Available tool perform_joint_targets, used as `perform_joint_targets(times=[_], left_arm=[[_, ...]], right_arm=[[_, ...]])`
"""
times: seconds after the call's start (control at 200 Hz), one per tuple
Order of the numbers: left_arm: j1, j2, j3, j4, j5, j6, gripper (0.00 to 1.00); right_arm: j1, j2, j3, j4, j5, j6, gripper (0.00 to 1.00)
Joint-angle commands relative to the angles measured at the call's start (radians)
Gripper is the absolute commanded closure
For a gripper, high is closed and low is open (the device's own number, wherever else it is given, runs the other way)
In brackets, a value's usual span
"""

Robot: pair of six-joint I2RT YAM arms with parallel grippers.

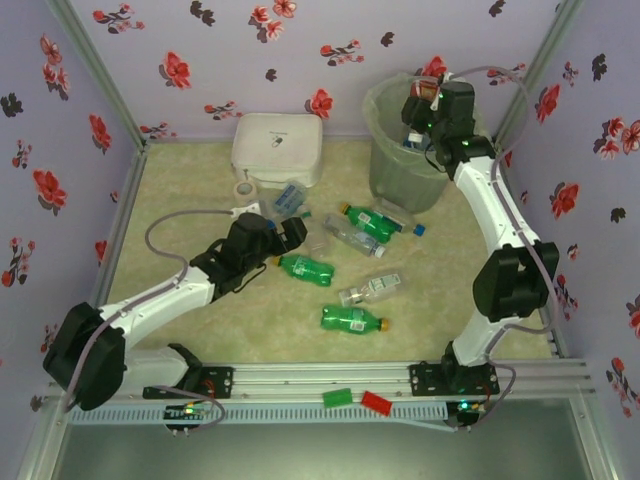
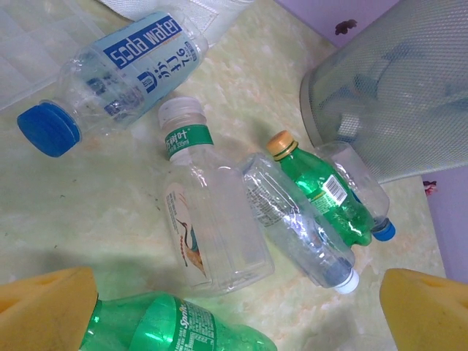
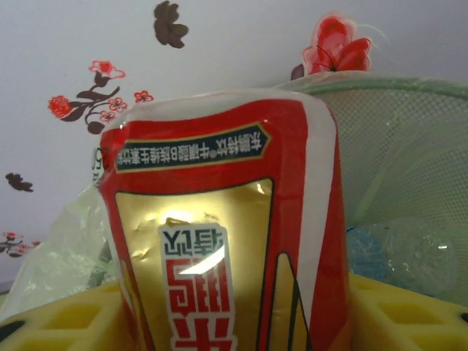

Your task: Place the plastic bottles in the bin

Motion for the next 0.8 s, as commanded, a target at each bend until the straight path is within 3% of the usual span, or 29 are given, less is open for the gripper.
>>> perform_joint_targets(times=[0.0,0.135,0.195,0.47,0.795], left_arm=[[0.007,-0.032,0.008,-0.034,-0.017,-0.002,0.0],[0.011,-0.038,0.04,-0.07,-0.027,0.04,0.0],[0.019,-0.038,0.06,-0.094,-0.031,0.072,0.0],[0.105,0.011,0.157,-0.139,0.009,0.2,0.0],[0.235,0.144,0.188,-0.072,0.11,0.275,0.0]], right_arm=[[-0.006,0.011,0.061,-0.034,0.023,-0.012,0.24],[-0.006,-0.002,0.067,-0.025,0.032,-0.016,0.11],[-0.006,-0.013,0.067,-0.023,0.031,-0.017,0.01],[0.01,-0.108,0.052,-0.087,0.084,-0.059,0.0],[0.074,-0.414,-0.319,0.002,0.058,-0.074,0.0]])
